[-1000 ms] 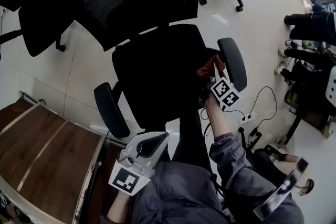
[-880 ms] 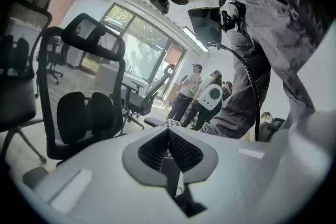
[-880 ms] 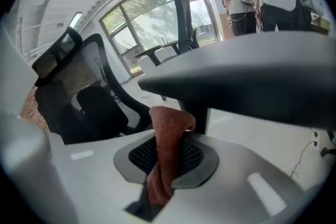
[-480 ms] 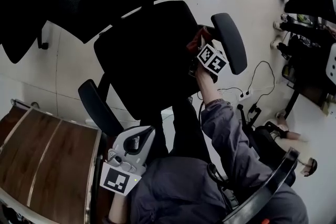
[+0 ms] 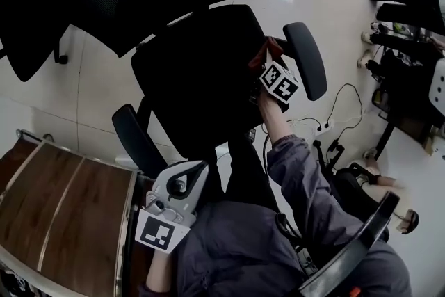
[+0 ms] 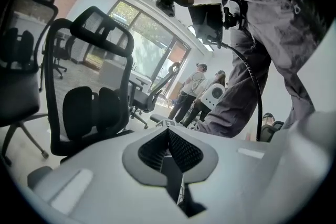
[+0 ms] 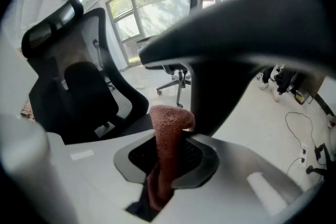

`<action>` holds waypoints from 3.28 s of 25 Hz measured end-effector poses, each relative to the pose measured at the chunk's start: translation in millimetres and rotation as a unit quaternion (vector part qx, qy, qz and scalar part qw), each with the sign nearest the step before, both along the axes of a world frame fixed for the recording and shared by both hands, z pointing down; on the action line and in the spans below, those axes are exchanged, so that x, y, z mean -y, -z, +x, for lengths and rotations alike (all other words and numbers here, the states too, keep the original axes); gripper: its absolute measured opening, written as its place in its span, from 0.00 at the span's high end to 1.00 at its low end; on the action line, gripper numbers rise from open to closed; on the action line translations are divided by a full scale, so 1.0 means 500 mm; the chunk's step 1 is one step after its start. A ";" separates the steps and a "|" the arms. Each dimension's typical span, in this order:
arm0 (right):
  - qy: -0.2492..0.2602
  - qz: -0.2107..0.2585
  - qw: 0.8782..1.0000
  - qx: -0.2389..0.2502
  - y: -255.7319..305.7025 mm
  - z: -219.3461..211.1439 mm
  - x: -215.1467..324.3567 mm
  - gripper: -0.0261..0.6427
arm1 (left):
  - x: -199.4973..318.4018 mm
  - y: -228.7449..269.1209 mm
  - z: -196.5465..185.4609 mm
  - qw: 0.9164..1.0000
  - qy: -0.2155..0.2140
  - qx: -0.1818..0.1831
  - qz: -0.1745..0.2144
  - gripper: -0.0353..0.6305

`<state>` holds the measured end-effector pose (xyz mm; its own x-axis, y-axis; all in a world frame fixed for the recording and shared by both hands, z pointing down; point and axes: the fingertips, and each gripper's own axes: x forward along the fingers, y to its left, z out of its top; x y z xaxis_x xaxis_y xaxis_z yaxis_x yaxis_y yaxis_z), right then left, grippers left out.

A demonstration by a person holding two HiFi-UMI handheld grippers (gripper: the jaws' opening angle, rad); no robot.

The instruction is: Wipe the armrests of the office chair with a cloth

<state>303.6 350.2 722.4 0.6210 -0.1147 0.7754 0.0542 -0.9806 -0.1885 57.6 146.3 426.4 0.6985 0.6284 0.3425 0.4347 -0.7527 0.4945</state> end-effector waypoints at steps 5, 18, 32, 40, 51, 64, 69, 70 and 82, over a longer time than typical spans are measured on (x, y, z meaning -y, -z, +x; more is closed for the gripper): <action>-0.023 0.021 0.999 -0.018 0.097 -0.024 0.001 0.87 | 0.024 0.049 0.009 1.000 0.007 -0.026 0.011 0.92; 0.195 0.059 0.975 -0.087 0.434 -0.061 0.116 0.87 | 0.050 0.150 -0.015 0.996 0.048 -0.067 0.020 0.92; 0.533 0.079 0.812 -0.227 0.944 -0.318 0.310 0.87 | 0.068 0.446 -0.031 0.980 0.122 -0.143 0.069 0.92; 0.571 0.082 0.775 -0.257 0.999 -0.385 0.321 0.87 | 0.005 0.453 -0.048 0.979 0.100 -0.137 0.114 0.92; 0.595 0.091 0.754 -0.263 1.019 -0.392 0.294 0.87 | -0.036 0.488 -0.050 0.976 0.125 -0.156 0.087 0.92; 0.681 0.134 0.688 -0.212 0.898 -0.377 0.335 0.87 | -0.041 0.431 -0.113 0.961 0.230 -0.078 0.135 0.92; 0.728 0.143 0.647 -0.175 0.786 -0.395 0.402 0.87 | -0.033 0.382 -0.192 0.941 0.304 -0.025 0.145 0.92; 0.737 0.141 0.640 -0.168 0.764 -0.398 0.415 0.87 | -0.034 0.375 -0.209 0.937 0.316 -0.016 0.145 0.92; 0.813 0.105 0.567 -0.084 0.487 -0.464 0.647 0.87 | 0.028 0.300 -0.370 0.877 0.444 0.028 0.183 0.92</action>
